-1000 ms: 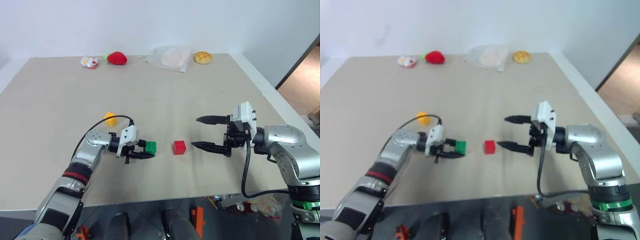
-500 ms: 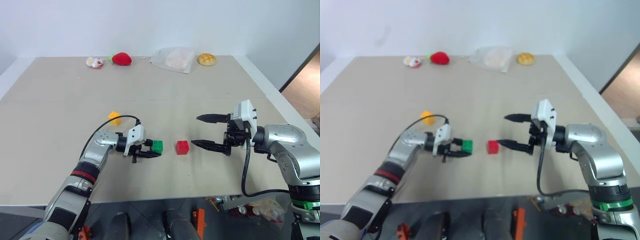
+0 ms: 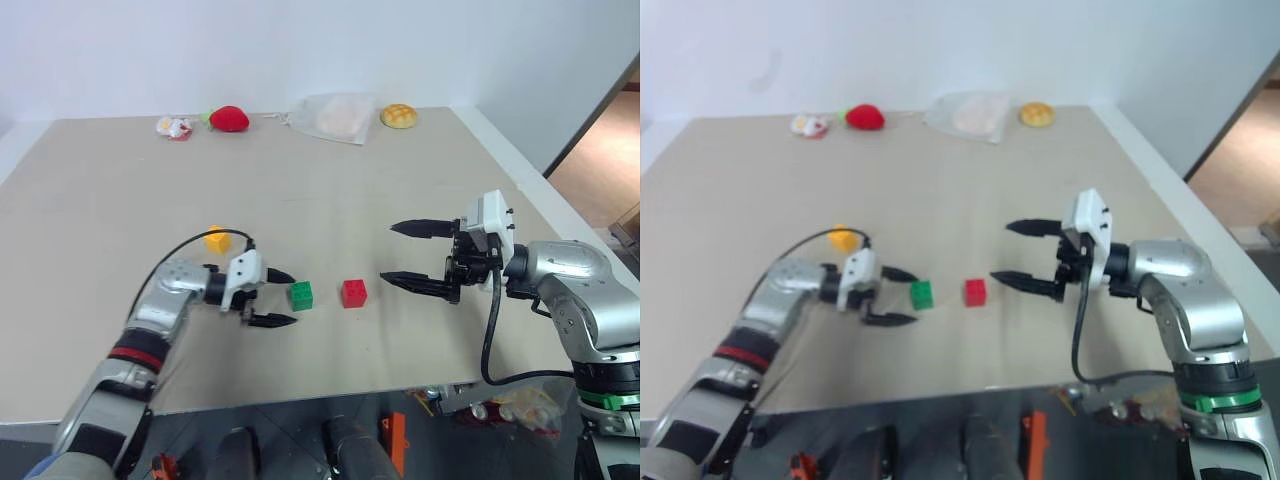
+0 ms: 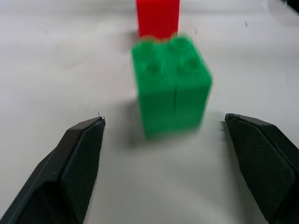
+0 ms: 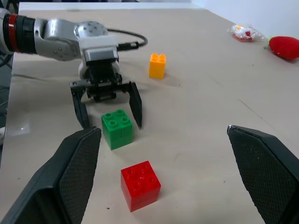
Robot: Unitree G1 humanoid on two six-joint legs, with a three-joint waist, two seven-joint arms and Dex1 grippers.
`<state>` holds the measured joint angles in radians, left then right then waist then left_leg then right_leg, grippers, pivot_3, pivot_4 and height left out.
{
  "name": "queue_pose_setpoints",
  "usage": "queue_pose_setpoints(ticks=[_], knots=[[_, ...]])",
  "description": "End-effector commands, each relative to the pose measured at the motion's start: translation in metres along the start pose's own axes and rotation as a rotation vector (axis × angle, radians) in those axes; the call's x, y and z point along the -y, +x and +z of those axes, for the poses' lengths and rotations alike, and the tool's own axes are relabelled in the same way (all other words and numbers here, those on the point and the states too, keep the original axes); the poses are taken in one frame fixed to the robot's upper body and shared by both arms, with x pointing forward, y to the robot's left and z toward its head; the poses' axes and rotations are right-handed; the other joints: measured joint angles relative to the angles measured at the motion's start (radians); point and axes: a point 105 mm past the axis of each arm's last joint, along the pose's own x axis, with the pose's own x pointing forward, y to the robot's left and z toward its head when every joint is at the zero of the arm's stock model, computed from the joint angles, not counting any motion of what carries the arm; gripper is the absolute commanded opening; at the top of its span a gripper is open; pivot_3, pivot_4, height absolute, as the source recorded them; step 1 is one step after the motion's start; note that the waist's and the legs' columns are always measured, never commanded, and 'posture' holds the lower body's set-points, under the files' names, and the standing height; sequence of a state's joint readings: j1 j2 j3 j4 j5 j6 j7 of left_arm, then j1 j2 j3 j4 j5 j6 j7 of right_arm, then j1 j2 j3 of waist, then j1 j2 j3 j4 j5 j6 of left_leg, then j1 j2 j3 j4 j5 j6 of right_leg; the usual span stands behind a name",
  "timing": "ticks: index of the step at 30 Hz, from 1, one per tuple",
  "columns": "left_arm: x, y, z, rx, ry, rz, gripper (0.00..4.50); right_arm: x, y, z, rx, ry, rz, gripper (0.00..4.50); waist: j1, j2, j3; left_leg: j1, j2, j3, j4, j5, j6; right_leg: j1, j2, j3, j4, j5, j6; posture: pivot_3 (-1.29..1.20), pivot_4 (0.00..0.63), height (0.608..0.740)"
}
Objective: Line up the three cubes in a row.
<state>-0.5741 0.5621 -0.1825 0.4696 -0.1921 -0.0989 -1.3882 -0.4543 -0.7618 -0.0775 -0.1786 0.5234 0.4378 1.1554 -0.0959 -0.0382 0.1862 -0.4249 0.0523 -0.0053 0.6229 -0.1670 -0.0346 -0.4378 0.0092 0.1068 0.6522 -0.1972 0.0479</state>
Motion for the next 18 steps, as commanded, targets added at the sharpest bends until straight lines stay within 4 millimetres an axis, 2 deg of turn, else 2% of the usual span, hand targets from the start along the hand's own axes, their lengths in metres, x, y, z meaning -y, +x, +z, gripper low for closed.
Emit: queue_pose_setpoints(ticks=[1, 6, 11, 14, 18], knots=[[0.002, -0.048, -0.001, -0.050, -0.020, 0.072, 4.25, 0.002, -0.001, 0.013, 0.030, -0.041, 0.009, 4.50, -0.004, 0.000, 0.000, 0.001, 0.000, 0.000, -0.002, 0.000, 0.000, 0.000, 0.001, 0.000, 0.000, 0.000, -0.001, 0.00, 0.150, 0.739], [0.020, -0.083, 0.009, -0.034, -0.100, 0.168, 4.25, 0.013, 0.011, 0.018, 0.038, -0.078, -0.028, 4.50, -0.001, 0.000, 0.000, 0.000, 0.001, 0.000, -0.005, 0.000, 0.000, -0.002, 0.000, -0.001, 0.002, -0.003, -0.004, 0.00, 0.150, 0.739], [0.025, -0.095, 0.017, 0.055, -0.216, 0.385, 4.25, 0.032, 0.047, 0.025, 0.069, -0.127, -0.140, 4.50, -0.002, 0.000, 0.000, 0.000, 0.001, 0.001, -0.003, 0.000, -0.001, -0.003, 0.000, -0.001, 0.002, -0.003, -0.004, 0.00, 0.150, 0.739], [0.024, -0.099, 0.011, 0.062, -0.254, 0.488, 4.25, 0.032, 0.060, 0.028, 0.098, -0.130, -0.133, 4.50, -0.001, 0.000, 0.000, 0.000, 0.002, 0.001, -0.004, 0.000, 0.000, -0.003, 0.000, -0.002, 0.002, -0.003, -0.004, 0.00, 0.150, 0.739], [0.021, -0.112, -0.011, 0.028, -0.293, 0.632, 4.25, 0.037, 0.081, 0.030, 0.106, -0.124, -0.150, 4.50, 0.000, 0.000, 0.000, 0.000, 0.002, 0.001, -0.004, 0.000, 0.000, -0.003, 0.000, -0.002, 0.002, -0.003, -0.004, 0.00, 0.150, 0.739]])
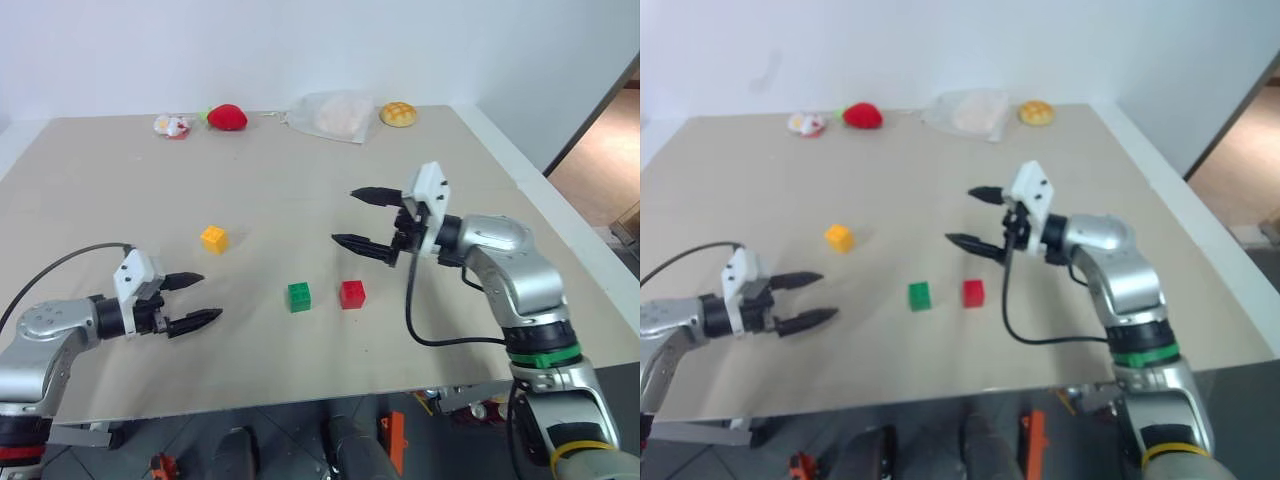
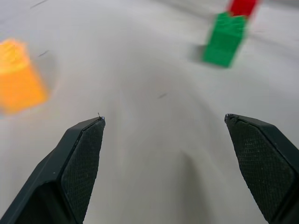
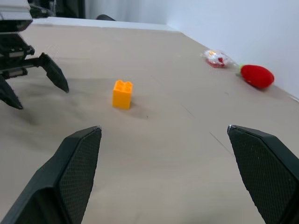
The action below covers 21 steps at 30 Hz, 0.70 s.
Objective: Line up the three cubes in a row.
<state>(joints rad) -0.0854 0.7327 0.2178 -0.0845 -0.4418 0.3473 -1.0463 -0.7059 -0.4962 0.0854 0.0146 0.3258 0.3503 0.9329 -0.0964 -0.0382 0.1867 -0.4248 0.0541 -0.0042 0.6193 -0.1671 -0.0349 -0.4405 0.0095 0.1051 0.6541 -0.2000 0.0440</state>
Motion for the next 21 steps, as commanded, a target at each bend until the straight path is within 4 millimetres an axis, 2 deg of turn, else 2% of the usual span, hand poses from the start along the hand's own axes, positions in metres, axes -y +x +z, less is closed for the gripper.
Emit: queue_pose_setpoints(ticks=[1, 6, 11, 16, 21], knots=[[-0.019, -0.011, -0.005, -0.004, 0.020, 0.140, 4.25, 0.001, 0.010, 0.011, 0.023, -0.053, 0.006, 4.50, 0.000, 0.000, 0.000, 0.000, 0.000, 0.000, 0.000, 0.000, 0.000, 0.000, 0.000, 0.000, 0.000, 0.000, 0.000, 0.00, 0.150, 0.739], [-0.040, -0.012, -0.018, -0.039, 0.039, 0.238, 4.25, -0.014, 0.004, 0.005, 0.004, -0.054, 0.105, 4.50, 0.007, 0.000, 0.000, 0.000, 0.000, 0.000, -0.001, 0.000, 0.000, 0.000, 0.000, 0.000, 0.000, -0.001, -0.001, 0.00, 0.150, 0.739], [-0.059, 0.003, -0.022, -0.047, 0.073, 0.292, 4.25, -0.037, -0.015, -0.006, -0.058, -0.051, 0.252, 4.50, 0.025, 0.000, 0.000, -0.001, 0.000, 0.000, 0.000, 0.000, 0.000, 0.000, 0.000, -0.001, 0.000, -0.001, -0.001, 0.00, 0.150, 0.739], [-0.067, 0.033, -0.009, -0.006, 0.086, 0.267, 4.25, -0.040, -0.021, -0.007, -0.070, -0.032, 0.252, 4.50, 0.024, 0.000, 0.000, 0.000, -0.001, 0.000, 0.000, 0.000, 0.000, 0.000, 0.000, -0.001, 0.000, 0.001, 0.000, 0.00, 0.150, 0.739], [-0.070, 0.051, 0.000, 0.023, 0.071, 0.248, 4.25, -0.040, -0.023, -0.006, -0.073, -0.034, 0.239, 4.50, 0.020, -0.001, 0.000, 0.000, -0.001, 0.000, 0.001, 0.000, -0.001, 0.000, 0.000, 0.000, 0.000, 0.001, 0.000, 0.00, 0.150, 0.739]])
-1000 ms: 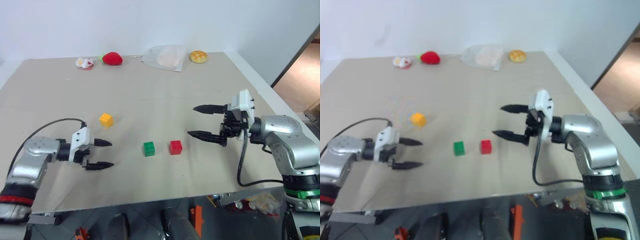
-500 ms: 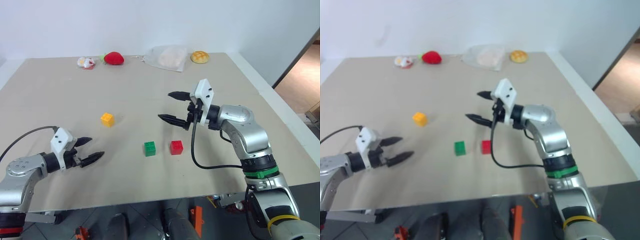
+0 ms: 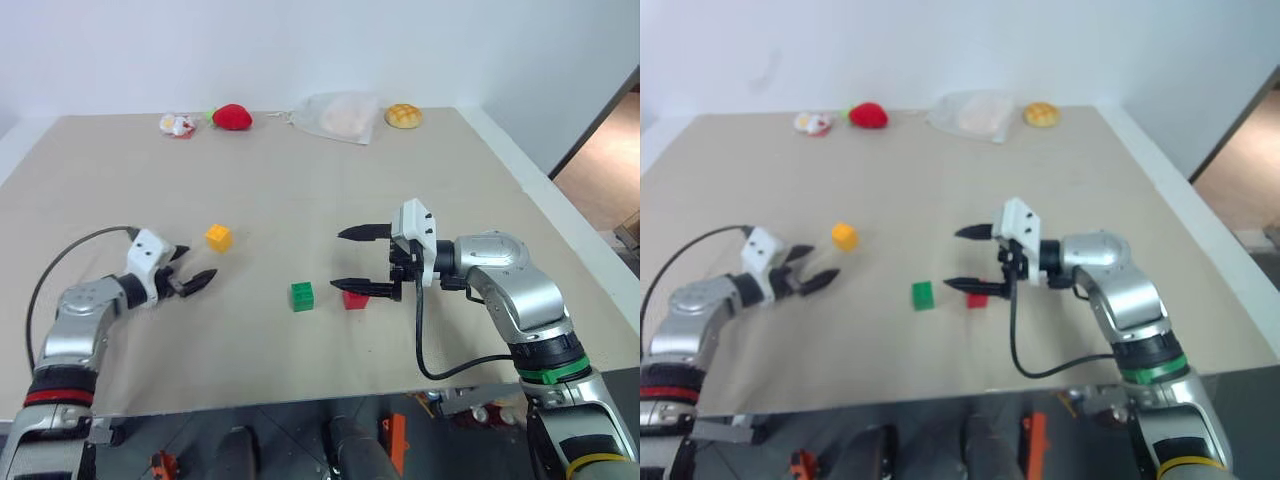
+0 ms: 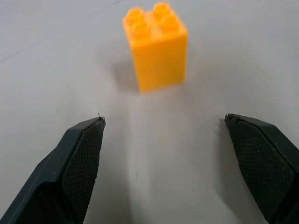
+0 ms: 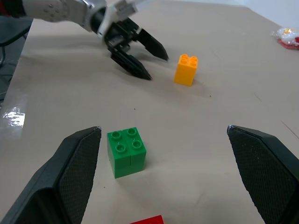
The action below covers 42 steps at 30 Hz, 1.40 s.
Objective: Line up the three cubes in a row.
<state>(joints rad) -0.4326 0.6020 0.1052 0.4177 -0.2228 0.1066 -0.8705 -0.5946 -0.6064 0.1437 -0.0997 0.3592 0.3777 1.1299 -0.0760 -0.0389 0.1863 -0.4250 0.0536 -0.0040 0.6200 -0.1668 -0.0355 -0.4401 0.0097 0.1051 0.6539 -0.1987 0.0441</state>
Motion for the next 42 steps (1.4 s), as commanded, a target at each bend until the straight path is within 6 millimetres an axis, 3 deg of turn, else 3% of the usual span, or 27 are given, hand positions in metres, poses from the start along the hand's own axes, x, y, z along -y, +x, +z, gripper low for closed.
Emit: queue_pose_setpoints(ticks=[1, 9, 16, 23, 25, 28, 33, 38, 40, 42], knots=[[-0.003, 0.008, 0.009, 0.020, 0.017, 0.006, 4.25, 0.002, -0.006, 0.014, 0.029, -0.046, -0.021, 4.50, 0.000, 0.000, 0.000, 0.000, 0.000, 0.000, 0.000, 0.000, 0.000, 0.000, 0.000, 0.000, 0.000, 0.000, 0.000, 0.00, 0.150, 0.739], [-0.019, 0.026, 0.008, -0.004, 0.004, 0.080, 4.25, 0.003, -0.008, 0.016, 0.036, -0.047, -0.044, 4.50, 0.001, 0.000, 0.000, -0.001, 0.000, -0.001, 0.001, 0.000, 0.000, 0.000, 0.000, 0.000, 0.000, 0.000, 0.001, 0.00, 0.150, 0.739], [-0.016, 0.043, 0.010, 0.003, 0.001, 0.076, 4.25, 0.006, -0.008, 0.018, 0.042, -0.057, -0.067, 4.50, 0.006, 0.000, 0.000, 0.001, -0.001, -0.001, 0.001, 0.002, 0.001, 0.003, 0.000, 0.000, 0.000, 0.002, 0.001, 0.00, 0.150, 0.739], [-0.006, 0.052, 0.016, 0.041, -0.021, 0.050, 2.22, 0.004, -0.008, 0.017, 0.041, -0.048, -0.072, 4.50, 0.006, 0.000, 0.000, 0.000, -0.003, -0.001, 0.004, 0.003, 0.001, 0.005, 0.000, 0.002, 0.000, 0.003, 0.002, 0.00, 0.150, 0.739], [-0.004, 0.054, 0.017, 0.047, -0.023, 0.048, 1.40, 0.004, -0.008, 0.016, 0.041, -0.047, -0.074, 4.50, 0.006, 0.000, 0.000, 0.000, -0.003, -0.001, 0.004, 0.004, 0.002, 0.005, 0.000, 0.002, 0.000, 0.003, 0.001, 0.00, 0.150, 0.739], [-0.003, 0.054, 0.023, 0.050, 0.013, 0.035, 1.27, 0.004, -0.006, 0.017, 0.043, -0.046, -0.074, 4.50, 0.005, 0.000, 0.000, 0.000, -0.003, -0.001, 0.004, 0.005, 0.003, 0.005, 0.000, 0.002, 0.000, 0.004, 0.001, 0.00, 0.150, 0.739], [-0.003, 0.039, 0.057, 0.141, 0.065, -0.073, 1.27, 0.003, -0.007, 0.018, 0.046, -0.044, -0.073, 4.50, 0.003, 0.000, 0.000, -0.002, -0.003, -0.002, 0.004, 0.006, 0.002, 0.002, 0.000, 0.002, 0.000, 0.004, 0.001, 0.00, 0.150, 0.739], [0.026, 0.006, 0.083, 0.209, 0.076, -0.361, 1.27, 0.005, -0.008, 0.016, 0.041, -0.043, -0.076, 4.50, -0.002, 0.000, 0.000, -0.006, -0.003, -0.001, 0.000, 0.006, -0.001, -0.002, 0.000, 0.003, 0.000, 0.002, 0.003, 0.00, 0.150, 0.739], [0.043, -0.012, 0.085, 0.182, 0.056, -0.499, 1.27, 0.006, -0.007, 0.016, 0.040, -0.044, -0.075, 4.50, -0.006, 0.000, 0.000, -0.006, -0.002, -0.002, -0.002, 0.004, -0.002, -0.002, 0.001, 0.003, 0.000, 0.000, 0.006, 0.00, 0.150, 0.739], [0.054, -0.026, 0.074, 0.109, 0.055, -0.587, 1.27, 0.006, -0.007, 0.017, 0.043, -0.045, -0.072, 4.50, -0.005, 0.000, 0.000, -0.006, -0.001, -0.002, -0.003, 0.000, -0.001, -0.002, 0.002, 0.003, 0.002, -0.005, 0.004, 0.00, 0.150, 0.739]])
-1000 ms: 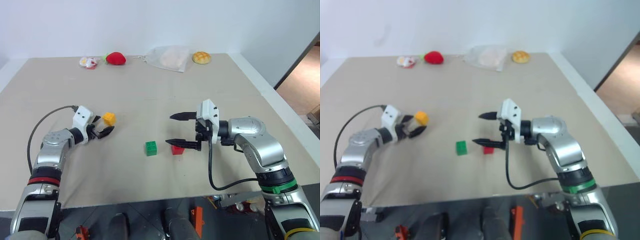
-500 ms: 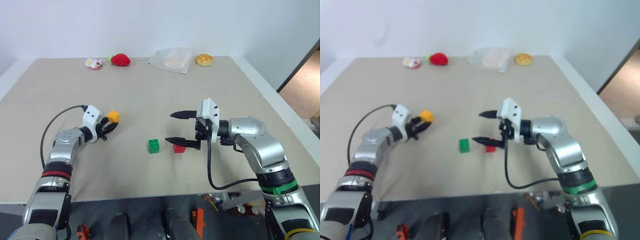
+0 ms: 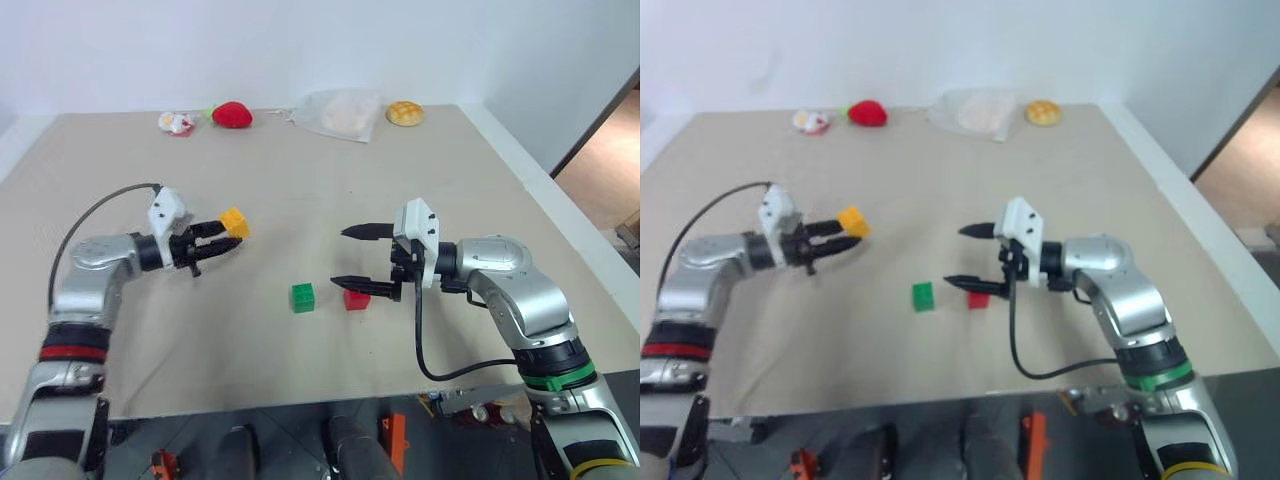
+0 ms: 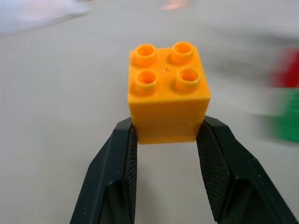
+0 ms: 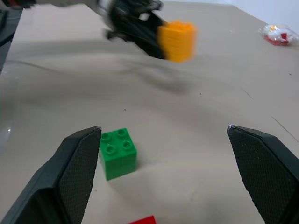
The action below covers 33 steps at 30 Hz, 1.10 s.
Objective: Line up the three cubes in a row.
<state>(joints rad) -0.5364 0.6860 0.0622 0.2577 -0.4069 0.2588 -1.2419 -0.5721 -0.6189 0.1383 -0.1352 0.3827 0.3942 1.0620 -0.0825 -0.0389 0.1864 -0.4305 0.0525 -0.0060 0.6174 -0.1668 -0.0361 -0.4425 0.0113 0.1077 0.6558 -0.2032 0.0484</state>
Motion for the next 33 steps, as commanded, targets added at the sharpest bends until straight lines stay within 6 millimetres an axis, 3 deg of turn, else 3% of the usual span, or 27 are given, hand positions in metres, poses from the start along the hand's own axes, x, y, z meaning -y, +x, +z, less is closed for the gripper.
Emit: queue_pose_setpoints(ticks=[1, 6, 13, 18, 26, 33], knots=[[0.028, -0.014, 0.003, -0.054, -0.009, -0.167, 1.27, 0.005, -0.005, 0.017, 0.038, -0.055, -0.015, 4.50, 0.003, 0.000, 0.000, 0.000, 0.000, -0.001, 0.000, -0.001, 0.000, 0.000, 0.000, -0.001, 0.002, -0.003, 0.000, 0.00, 0.150, 0.739], [0.047, -0.023, -0.026, -0.171, 0.026, -0.271, 1.27, 0.005, -0.005, 0.018, 0.042, -0.056, -0.013, 4.50, 0.006, 0.000, 0.000, 0.000, 0.000, -0.002, 0.001, -0.002, 0.001, 0.000, 0.000, -0.003, 0.003, -0.007, -0.004, 0.00, 0.150, 0.739], [0.045, -0.007, -0.045, -0.176, 0.095, -0.296, 1.27, 0.004, -0.006, 0.021, 0.047, -0.061, -0.010, 4.50, 0.008, 0.000, 0.000, 0.000, 0.000, -0.001, 0.007, -0.001, 0.001, 0.002, -0.001, -0.002, 0.003, -0.004, -0.005, 0.00, 0.150, 0.739], [0.031, -0.002, -0.049, -0.149, 0.129, -0.247, 1.27, 0.002, -0.011, 0.021, 0.038, -0.055, -0.014, 4.50, 0.008, 0.000, 0.000, 0.000, 0.000, -0.001, 0.007, -0.001, 0.001, 0.001, 0.000, -0.002, 0.003, -0.003, -0.005, 0.00, 0.150, 0.739], [0.028, 0.012, -0.050, -0.105, 0.144, -0.255, 1.27, -0.021, -0.046, 0.000, -0.049, 0.030, 0.054, 4.50, 0.011, 0.000, 0.000, -0.001, -0.001, -0.001, 0.006, -0.002, 0.001, 0.001, -0.001, -0.001, 0.004, -0.005, -0.003, 0.00, 0.150, 0.739], [0.034, 0.021, -0.047, -0.086, 0.138, -0.298, 1.27, -0.012, -0.053, -0.009, -0.079, 0.054, -0.014, 4.50, 0.006, 0.000, 0.000, 0.002, -0.001, 0.000, 0.007, -0.001, 0.002, 0.002, 0.000, 0.000, 0.005, -0.002, -0.004, 0.00, 0.150, 0.739]])
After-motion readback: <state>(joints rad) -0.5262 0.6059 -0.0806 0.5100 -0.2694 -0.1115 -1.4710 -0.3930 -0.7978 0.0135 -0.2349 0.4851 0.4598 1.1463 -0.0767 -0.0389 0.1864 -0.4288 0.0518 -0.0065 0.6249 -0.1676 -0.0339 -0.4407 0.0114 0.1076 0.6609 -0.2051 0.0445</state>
